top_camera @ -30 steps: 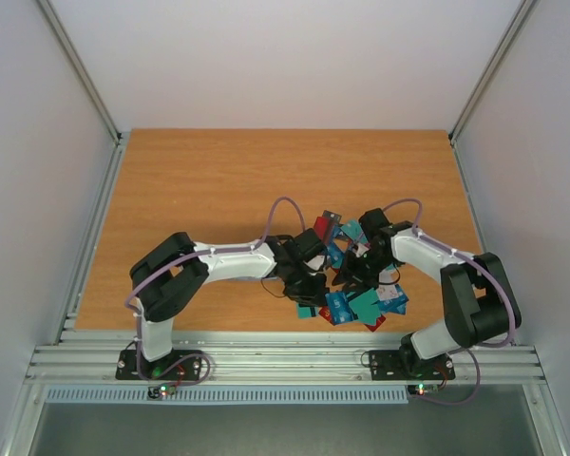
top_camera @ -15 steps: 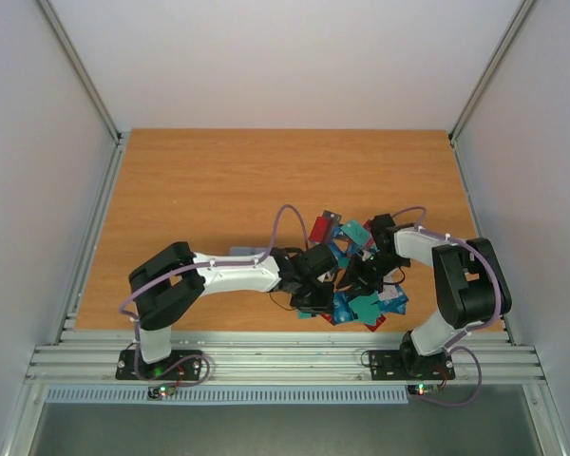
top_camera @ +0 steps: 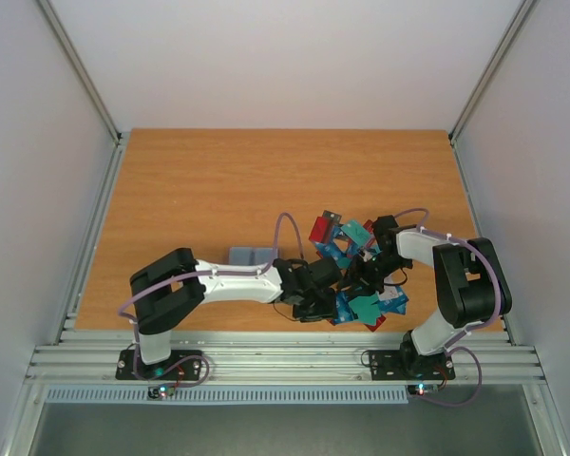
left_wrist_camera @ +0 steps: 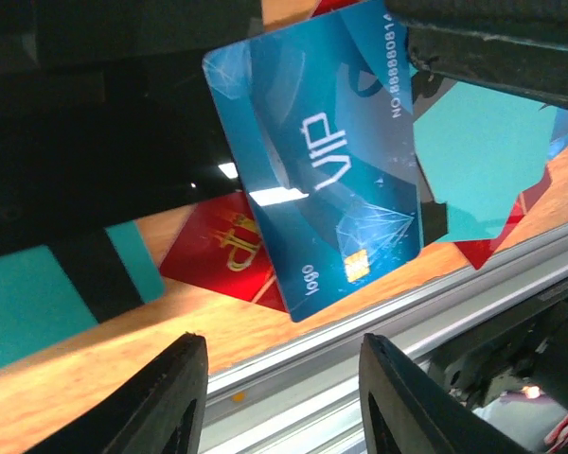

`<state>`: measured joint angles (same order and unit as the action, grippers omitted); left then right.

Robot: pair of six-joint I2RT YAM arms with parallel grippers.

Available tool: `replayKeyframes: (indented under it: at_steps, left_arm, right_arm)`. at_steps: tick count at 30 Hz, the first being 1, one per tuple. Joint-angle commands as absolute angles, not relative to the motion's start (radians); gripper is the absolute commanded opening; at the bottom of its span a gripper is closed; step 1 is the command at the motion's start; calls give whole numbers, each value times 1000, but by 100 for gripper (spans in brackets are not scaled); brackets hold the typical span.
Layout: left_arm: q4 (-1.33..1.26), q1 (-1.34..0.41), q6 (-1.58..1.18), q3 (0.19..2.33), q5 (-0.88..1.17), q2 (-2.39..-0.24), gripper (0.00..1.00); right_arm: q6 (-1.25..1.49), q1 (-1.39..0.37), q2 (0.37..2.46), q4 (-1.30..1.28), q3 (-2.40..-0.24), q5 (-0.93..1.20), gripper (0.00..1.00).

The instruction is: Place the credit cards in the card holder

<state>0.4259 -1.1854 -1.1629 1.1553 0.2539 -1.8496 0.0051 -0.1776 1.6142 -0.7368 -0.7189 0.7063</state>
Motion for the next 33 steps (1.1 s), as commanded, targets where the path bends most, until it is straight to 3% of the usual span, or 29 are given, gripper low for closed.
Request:
replayKeyframes:
  at_steps: [1, 13, 33]
  left_arm:
    - [307, -1215, -1263, 1117, 211, -1839, 48]
    - [20, -1237, -1449, 991, 199, -1875, 55]
    - [-162, -1274, -1712, 866, 87, -1886, 57]
  right_arm:
    - [-12, -178, 1651, -724, -680, 570, 32]
    - [-9, -178, 1651, -727, -679, 555, 32]
    - [-9, -178, 1659, -730, -682, 553, 32]
